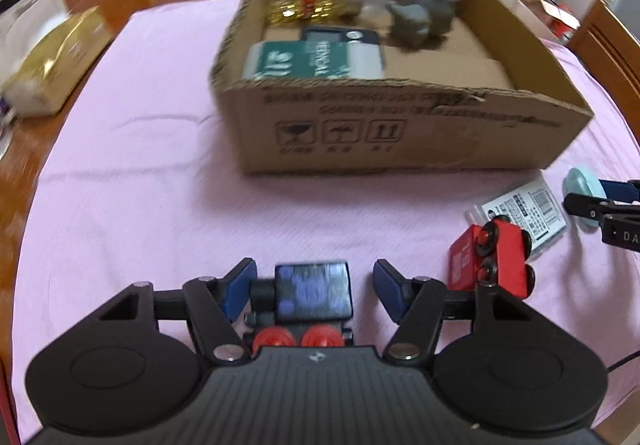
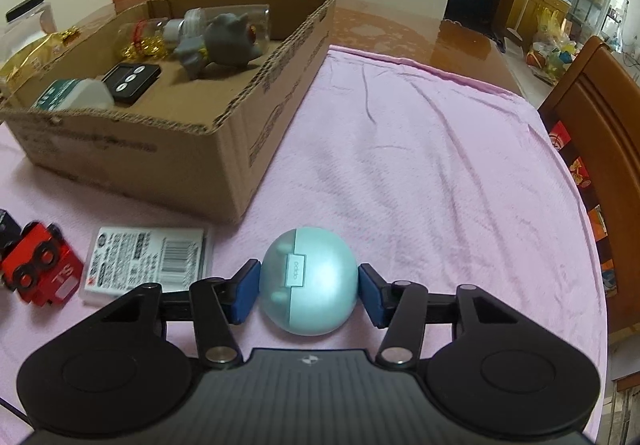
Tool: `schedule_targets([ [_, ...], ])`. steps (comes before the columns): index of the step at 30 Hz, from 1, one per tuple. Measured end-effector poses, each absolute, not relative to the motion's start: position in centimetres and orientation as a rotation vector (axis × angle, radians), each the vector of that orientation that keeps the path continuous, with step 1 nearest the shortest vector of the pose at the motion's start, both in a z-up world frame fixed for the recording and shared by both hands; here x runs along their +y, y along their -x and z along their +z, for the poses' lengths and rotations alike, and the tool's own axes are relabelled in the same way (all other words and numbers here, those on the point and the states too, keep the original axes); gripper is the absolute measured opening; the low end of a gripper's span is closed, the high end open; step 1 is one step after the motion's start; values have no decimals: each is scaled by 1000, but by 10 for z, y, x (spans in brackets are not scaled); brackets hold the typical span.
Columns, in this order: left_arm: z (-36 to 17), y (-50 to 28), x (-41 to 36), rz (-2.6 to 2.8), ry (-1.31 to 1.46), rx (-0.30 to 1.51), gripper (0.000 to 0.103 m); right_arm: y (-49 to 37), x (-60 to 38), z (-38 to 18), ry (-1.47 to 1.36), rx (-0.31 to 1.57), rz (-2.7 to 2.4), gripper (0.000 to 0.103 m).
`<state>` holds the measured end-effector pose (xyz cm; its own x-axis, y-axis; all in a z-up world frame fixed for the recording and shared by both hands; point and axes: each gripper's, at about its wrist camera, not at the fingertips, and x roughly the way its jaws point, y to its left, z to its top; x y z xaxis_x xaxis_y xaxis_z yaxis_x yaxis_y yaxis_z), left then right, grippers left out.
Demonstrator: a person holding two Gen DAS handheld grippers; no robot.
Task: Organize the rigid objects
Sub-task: 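Lift the toy block with left tool while right tool grasps and lifts the mint-green case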
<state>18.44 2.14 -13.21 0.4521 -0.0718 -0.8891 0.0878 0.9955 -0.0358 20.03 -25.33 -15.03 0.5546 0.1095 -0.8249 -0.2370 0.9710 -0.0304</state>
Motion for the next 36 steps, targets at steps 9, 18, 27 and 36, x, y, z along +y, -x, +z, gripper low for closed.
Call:
schedule_targets([
  [9,-134,-169,33,-47,-14,1096,65,-192,-252,-150,131,971,205,58],
  [18,-131,-165,27,-38,-7,1104,52,-198,-250,-151,132,970,202,58],
  [27,-129,-165,25,-52,-13,1120,51,-202,-250,-150,128,980,205,58],
  [36,-128,-169,23,-79,-68,1138,51,-206,-250,-148,144,1012,205,58],
])
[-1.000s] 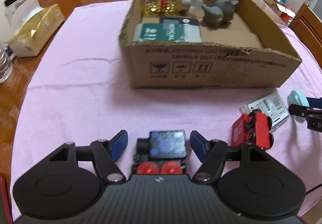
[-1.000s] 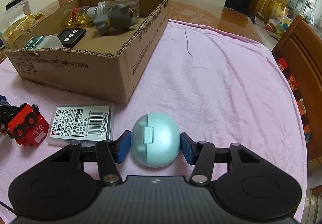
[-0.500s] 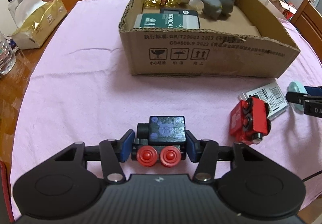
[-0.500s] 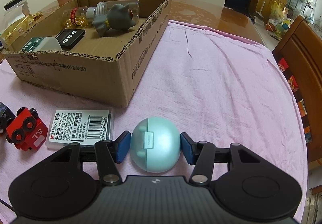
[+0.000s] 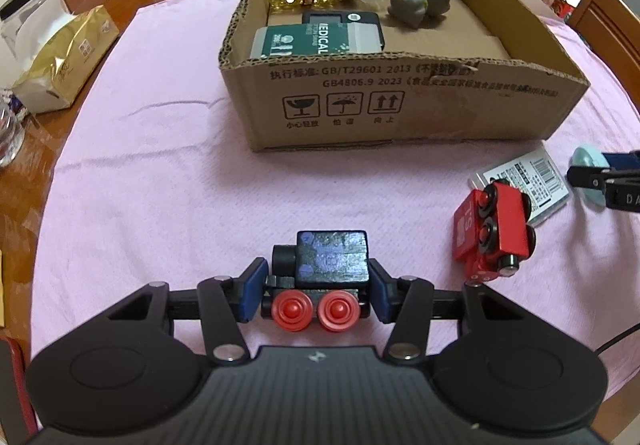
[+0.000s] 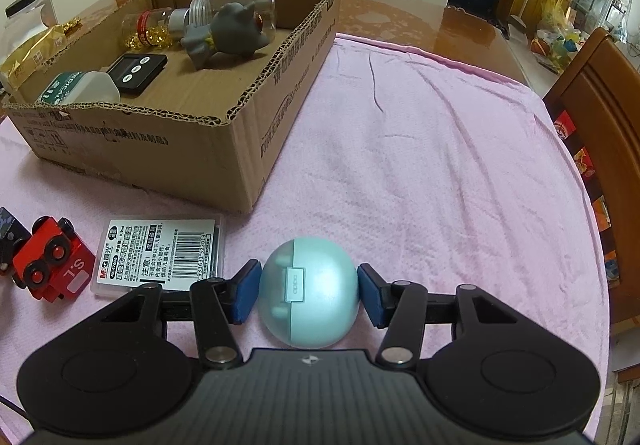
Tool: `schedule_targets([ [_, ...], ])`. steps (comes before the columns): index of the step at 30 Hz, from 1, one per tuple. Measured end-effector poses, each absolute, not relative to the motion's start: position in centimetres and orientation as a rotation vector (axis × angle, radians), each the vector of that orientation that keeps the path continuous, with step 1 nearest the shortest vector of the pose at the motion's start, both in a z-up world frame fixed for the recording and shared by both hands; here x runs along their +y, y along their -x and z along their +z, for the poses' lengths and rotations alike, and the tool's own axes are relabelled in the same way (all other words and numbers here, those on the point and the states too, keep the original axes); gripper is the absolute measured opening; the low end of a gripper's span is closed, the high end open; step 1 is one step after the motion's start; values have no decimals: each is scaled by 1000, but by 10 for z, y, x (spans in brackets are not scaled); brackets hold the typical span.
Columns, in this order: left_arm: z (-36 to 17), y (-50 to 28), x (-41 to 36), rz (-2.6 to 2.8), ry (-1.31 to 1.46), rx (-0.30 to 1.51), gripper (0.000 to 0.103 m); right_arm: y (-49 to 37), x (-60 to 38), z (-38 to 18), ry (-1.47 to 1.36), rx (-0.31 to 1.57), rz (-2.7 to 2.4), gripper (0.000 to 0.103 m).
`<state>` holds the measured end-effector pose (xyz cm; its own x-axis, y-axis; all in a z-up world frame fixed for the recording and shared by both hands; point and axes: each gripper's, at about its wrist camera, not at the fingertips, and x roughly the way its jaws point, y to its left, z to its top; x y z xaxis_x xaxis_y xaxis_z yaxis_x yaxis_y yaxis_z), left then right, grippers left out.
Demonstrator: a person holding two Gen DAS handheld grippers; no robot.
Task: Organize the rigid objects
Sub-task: 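Lift the toy block with left tool while right tool grasps and lifts the mint-green case, then drop toy block into box with left tool while right tool drops the mint case in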
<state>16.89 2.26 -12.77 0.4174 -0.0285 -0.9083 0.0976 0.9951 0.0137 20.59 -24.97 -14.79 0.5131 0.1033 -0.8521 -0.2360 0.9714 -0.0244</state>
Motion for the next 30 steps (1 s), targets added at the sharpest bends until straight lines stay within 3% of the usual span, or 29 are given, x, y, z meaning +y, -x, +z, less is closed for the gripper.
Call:
schedule_targets([
  [18,-96,-171,16,-207,-204,1143,50,-193,-258,-108,246,1012,279,58],
  [30,-60,-177,16,-275,-217,1113,50,-193,-242,-46,276,937,426,58],
])
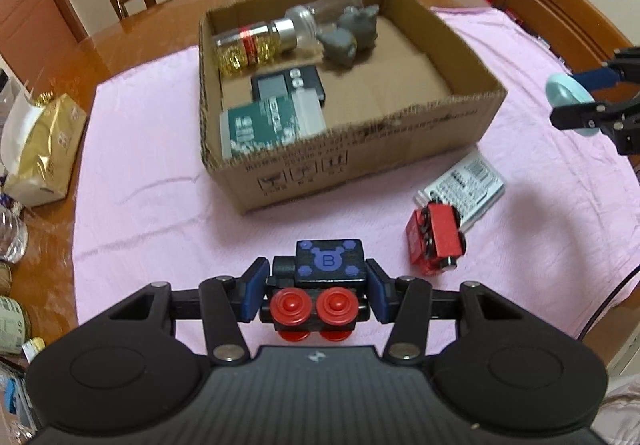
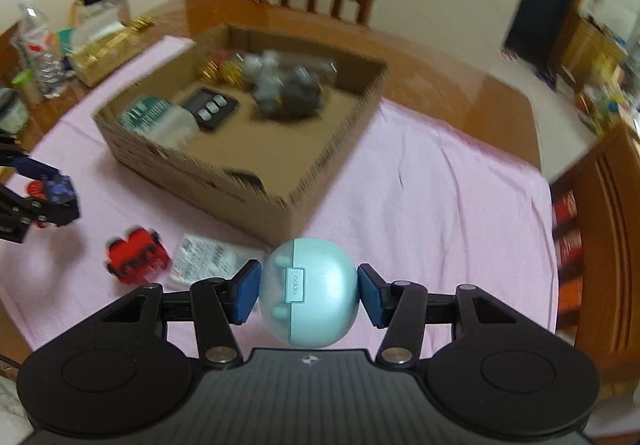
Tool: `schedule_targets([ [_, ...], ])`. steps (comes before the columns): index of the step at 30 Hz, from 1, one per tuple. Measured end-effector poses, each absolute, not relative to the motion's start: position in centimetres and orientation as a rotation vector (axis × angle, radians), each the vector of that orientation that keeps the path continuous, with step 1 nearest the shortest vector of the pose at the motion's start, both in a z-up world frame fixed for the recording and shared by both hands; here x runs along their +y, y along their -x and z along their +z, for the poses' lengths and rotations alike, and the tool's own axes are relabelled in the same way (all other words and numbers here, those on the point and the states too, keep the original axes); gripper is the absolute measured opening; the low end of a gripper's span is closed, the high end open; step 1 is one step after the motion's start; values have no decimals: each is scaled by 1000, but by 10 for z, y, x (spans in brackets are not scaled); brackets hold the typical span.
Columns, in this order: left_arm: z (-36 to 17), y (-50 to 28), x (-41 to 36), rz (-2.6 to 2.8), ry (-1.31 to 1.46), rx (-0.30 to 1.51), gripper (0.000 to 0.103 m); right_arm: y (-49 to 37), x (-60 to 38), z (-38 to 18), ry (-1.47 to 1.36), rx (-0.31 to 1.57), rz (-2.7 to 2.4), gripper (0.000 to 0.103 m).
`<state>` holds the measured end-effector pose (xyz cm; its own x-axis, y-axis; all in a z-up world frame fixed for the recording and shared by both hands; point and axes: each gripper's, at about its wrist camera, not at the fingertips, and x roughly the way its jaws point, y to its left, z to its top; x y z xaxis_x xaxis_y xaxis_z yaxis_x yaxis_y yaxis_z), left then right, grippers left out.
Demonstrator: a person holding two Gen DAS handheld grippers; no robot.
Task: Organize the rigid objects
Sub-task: 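Drop toy block into box with left tool while right tool drops the mint case in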
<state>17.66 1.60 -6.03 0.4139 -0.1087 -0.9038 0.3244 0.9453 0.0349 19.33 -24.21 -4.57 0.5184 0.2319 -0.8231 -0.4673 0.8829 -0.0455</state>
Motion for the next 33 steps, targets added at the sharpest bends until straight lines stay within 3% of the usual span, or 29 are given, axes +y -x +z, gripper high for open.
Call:
schedule_targets([
  [9,-34,-189,26,-256,-184,1053,50,-229,-198,-13,293,844,555,58],
  [22,-19,-207,35,-204,-183,992,50,-304,-160,-71,311,974,528,58],
  [30,-17,-223,20,-235,-203,967,50,-328,-157,-86,340,958,445,58],
  [33,-16,-231,14,-247,-213,957,50,-331,-160,-82,319,923,418,75],
])
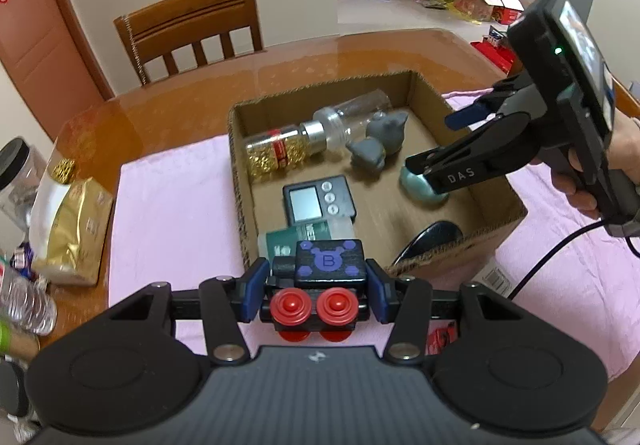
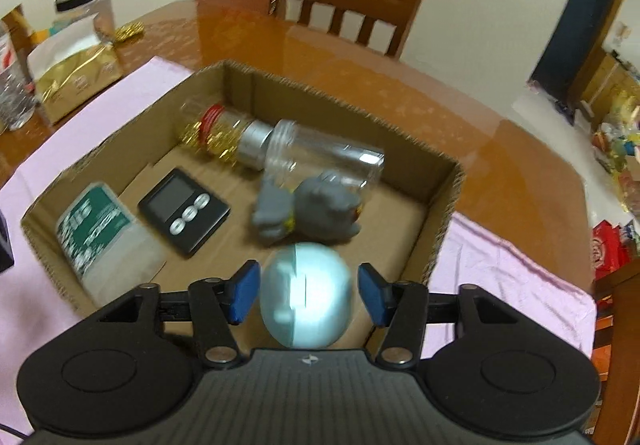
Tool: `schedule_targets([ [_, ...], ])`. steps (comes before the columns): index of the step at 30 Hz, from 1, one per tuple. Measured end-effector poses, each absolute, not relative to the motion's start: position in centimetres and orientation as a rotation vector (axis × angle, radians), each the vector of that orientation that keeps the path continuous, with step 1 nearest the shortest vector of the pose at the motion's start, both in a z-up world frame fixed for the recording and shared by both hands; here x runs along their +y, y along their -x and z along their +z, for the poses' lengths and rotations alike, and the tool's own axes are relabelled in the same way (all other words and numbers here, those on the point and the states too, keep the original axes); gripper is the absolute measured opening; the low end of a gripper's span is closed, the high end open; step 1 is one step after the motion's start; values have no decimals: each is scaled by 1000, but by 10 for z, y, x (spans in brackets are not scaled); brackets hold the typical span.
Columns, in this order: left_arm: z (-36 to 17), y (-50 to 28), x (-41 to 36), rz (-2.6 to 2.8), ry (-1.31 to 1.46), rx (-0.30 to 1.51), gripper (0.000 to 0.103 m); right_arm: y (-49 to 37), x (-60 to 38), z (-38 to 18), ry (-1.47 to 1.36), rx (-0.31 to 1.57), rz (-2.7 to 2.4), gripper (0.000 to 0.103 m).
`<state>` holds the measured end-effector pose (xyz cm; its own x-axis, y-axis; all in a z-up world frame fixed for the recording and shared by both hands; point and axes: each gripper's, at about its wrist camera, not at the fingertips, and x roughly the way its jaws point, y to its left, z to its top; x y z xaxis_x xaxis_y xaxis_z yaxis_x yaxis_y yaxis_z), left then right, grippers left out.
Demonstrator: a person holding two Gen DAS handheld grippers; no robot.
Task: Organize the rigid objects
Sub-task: 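Drop toy block into box with left tool while right tool drops the mint case in, then grasp the red S.L toy train with left tool while right tool approaches the battery card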
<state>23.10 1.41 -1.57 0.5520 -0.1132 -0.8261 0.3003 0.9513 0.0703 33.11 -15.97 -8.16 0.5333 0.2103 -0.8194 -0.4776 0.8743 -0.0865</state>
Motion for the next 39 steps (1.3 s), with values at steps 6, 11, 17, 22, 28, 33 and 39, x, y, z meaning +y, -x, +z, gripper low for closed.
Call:
schedule_targets([
  [6,-14,-250,2,-266,-207,936,50,-323,-169,-67,289,897,407,86],
  [11,-18,-271,-9,-279,-180,936,50,-300,-180,-52,279,878,382,94],
  [17,-35,-290,-28,-307,-169,963,50,-265,-198,-44,271,851,320,100],
  [22,-57,-303,-47,-320,-189,1003,50,-246,-212,-48,245,866,245,100],
  [28,-64,-308,-50,-294,-156,1014,87,-234,-220,-60,238,903,223,101],
  [33,-49,-295,-49,-294,-196,940,92,-228,-219,-74,225,941,223,102],
  [39,-35,-265,-35,-277,-206,889,98,-219,-208,-93,208,989,243,102],
])
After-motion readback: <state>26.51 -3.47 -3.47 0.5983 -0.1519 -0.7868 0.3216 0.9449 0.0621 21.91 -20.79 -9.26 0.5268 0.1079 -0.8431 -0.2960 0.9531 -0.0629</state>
